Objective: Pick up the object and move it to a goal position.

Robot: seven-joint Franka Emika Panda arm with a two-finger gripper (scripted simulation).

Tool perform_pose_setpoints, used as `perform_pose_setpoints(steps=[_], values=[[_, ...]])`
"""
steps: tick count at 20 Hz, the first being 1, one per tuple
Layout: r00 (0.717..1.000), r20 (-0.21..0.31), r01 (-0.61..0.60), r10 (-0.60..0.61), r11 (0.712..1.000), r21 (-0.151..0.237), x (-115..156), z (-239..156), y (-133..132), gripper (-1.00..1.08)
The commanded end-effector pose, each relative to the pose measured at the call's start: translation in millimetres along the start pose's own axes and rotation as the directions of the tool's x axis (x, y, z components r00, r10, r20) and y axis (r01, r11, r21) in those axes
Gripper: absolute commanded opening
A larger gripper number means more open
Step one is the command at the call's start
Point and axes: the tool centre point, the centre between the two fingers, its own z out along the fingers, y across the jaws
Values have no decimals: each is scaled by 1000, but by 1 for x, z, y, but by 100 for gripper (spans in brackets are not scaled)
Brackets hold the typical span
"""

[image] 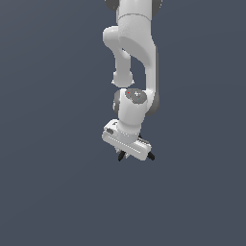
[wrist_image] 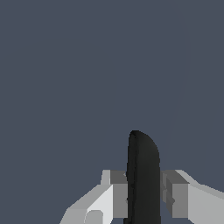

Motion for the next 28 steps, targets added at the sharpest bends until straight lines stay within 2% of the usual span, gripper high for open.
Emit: perform_pose_setpoints(steps=[1, 11, 20, 28], values=[[1000, -2, -1, 1, 1000, 2, -4, -14, 7, -100], [1000, -3, -1, 1, 1000, 1, -15, -44, 24, -100], [1000, -2, 0, 0, 1000, -1, -16, -50, 25, -100], [1000, -1, -1, 1, 1000, 0, -16, -82, 27, -100]])
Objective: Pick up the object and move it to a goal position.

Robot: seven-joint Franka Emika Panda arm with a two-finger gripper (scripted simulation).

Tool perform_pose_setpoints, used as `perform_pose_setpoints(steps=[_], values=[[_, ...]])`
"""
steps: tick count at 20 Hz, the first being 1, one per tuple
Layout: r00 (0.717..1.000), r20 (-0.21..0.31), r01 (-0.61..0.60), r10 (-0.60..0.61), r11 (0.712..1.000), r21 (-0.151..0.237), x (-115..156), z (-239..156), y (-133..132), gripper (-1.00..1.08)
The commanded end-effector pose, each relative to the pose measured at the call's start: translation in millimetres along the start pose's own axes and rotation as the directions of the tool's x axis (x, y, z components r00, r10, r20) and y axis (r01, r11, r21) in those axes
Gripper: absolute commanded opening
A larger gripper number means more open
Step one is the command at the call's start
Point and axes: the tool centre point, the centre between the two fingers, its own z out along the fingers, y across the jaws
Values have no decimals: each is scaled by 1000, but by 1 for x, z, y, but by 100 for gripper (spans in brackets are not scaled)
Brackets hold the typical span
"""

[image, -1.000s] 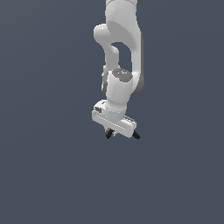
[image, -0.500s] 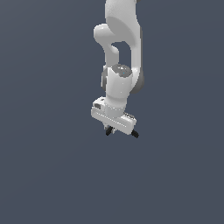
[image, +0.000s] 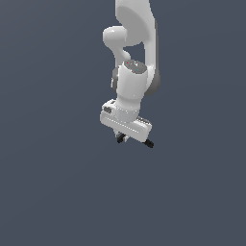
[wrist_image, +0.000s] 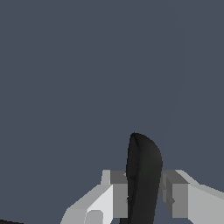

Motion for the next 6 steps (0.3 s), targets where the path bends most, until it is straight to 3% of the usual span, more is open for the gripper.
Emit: perform_pose_setpoints(steps=[1, 6], values=[[1000, -2, -1, 1, 1000, 2, 1, -11, 0, -100], [1000, -3, 0, 0, 1000, 1, 2, -20, 0, -100]])
